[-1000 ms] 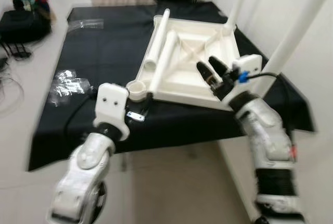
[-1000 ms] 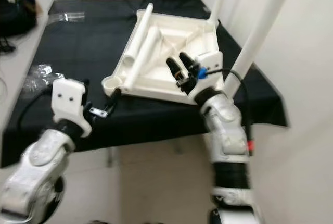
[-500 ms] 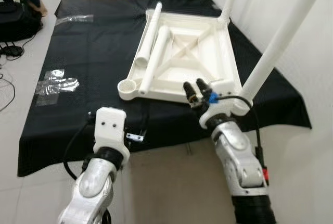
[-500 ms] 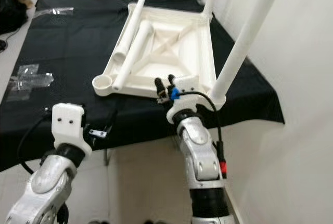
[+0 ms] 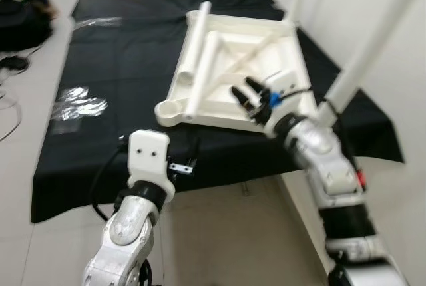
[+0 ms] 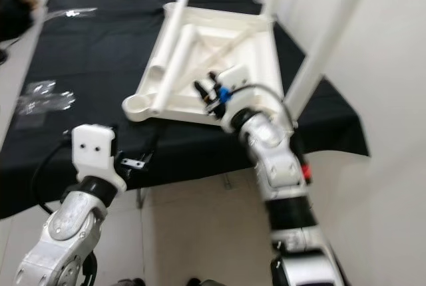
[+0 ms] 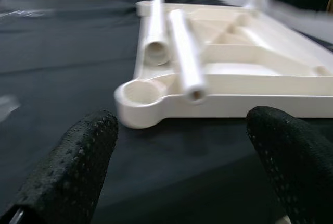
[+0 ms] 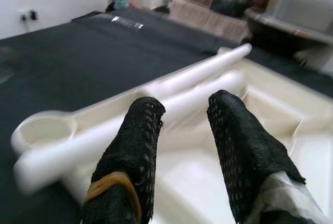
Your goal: Building children table
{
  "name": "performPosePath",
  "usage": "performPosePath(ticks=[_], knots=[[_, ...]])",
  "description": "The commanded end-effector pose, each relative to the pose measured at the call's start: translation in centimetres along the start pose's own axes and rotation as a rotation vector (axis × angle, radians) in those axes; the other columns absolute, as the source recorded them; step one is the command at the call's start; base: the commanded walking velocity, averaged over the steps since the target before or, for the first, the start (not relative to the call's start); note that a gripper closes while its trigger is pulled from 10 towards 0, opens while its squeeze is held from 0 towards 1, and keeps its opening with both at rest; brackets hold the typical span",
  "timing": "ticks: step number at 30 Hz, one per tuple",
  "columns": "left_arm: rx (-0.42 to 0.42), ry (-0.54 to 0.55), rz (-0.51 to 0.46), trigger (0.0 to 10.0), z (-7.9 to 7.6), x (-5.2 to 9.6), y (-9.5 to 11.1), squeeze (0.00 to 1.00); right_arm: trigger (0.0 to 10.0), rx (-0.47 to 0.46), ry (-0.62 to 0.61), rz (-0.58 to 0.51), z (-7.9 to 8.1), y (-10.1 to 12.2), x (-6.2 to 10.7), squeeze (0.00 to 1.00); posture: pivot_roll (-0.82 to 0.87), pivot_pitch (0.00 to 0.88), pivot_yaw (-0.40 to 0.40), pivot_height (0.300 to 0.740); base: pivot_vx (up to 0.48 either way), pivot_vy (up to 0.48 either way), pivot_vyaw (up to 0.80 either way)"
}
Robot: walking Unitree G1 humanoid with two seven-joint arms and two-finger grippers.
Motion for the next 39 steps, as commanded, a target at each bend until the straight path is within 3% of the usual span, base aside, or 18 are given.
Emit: performPosePath(ticks=[1, 8, 10, 12, 15, 18, 23, 26, 29, 34, 39], knots=[[-0.015, 0.016, 0.005, 10.0, 0.3, 0.2, 0.1, 0.0, 10.0, 0.03, 0.002, 0.017, 0.2, -0.6, -0.2, 0.0, 0.02, 0.225, -0.139, 0.74, 0.0, 0.0, 0.8], [-0.022, 0.03, -0.003, 10.0, 0.7, 0.1, 0.4, 0.0, 10.0, -0.002, -0.032, 0.102, -0.5, -1.0, -2.1, 0.0, 0.02, 0.233, -0.141, 0.74, 0.0, 0.0, 0.69], [-0.033, 0.037, -0.008, 10.0, 1.1, -0.1, 0.6, 0.0, 10.0, -0.039, -0.026, 0.124, 0.2, -0.7, -3.3, 0.0, 0.02, 0.236, -0.14, 0.74, 0.0, 0.0, 0.0], [-0.033, 0.037, -0.008, 10.0, 1.1, -0.1, 0.6, 0.0, 10.0, -0.039, -0.026, 0.124, 0.2, -0.7, -3.3, 0.0, 0.02, 0.236, -0.14, 0.74, 0.0, 0.0, 0.0], [-0.047, 0.049, -0.014, 10.0, 1.7, -0.4, 0.9, 0.0, 10.0, -0.028, -0.001, 0.252, 2.2, -1.3, -5.2, 0.0, 0.02, 0.239, -0.143, 0.74, 0.0, 0.0, 0.0], [-0.054, 0.057, -0.016, 10.0, 2.1, -0.5, 1.1, 0.0, 10.0, -0.03, 0.003, 0.289, 2.8, -1.3, -5.9, 0.0, 0.01, 0.244, -0.149, 0.74, 0.0, 0.0, 0.0], [-0.066, 0.084, -0.019, 10.0, 3.1, -0.2, 1.3, 0.0, 10.0, -0.033, 0.034, 0.265, 3.9, -0.1, -7.0, 0.0, 0.01, 0.249, -0.161, 0.74, 0.0, 0.0, 0.0], [-0.063, 0.109, -0.017, 10.0, 3.8, 0.0, 1.3, 0.0, 10.0, -0.093, 0.047, 0.205, 4.6, 1.3, -7.8, 0.0, 0.01, 0.253, -0.172, 0.74, 0.0, 0.0, 0.0], [-0.058, 0.129, -0.013, 10.0, 4.3, 0.1, 1.4, 0.0, 10.0, -0.138, 0.028, 0.179, 4.6, 2.2, -8.2, 0.0, 0.01, 0.256, -0.18, 0.74, 0.0, 0.32, 0.0], [-0.063, 0.123, -0.014, 10.0, 4.2, 0.0, 1.5, 0.0, 10.0, -0.14, 0.001, 0.197, 4.2, 2.2, -8.4, 0.0, 0.01, 0.257, -0.181, 0.74, 0.0, 0.48, 0.0], [-0.072, 0.116, -0.022, 10.0, 4.0, 0.0, 1.6, 0.0, 10.0, -0.12, -0.02, 0.219, 4.0, 2.2, -8.5, 0.0, 0.0, 0.258, -0.181, 0.74, 0.0, 0.0, 0.0]])
Point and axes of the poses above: a point about 5 cm out from each wrist's last joint towards the gripper, its own x axis pointing back from the gripper into the wrist, its own y axis along the axis of the wrist's last joint, z = x × y, the point moved 4 cm from there along -x, pointing out of the wrist towards the gripper, and after that the axes turned 7 degrees about x, right-handed, at the moved point
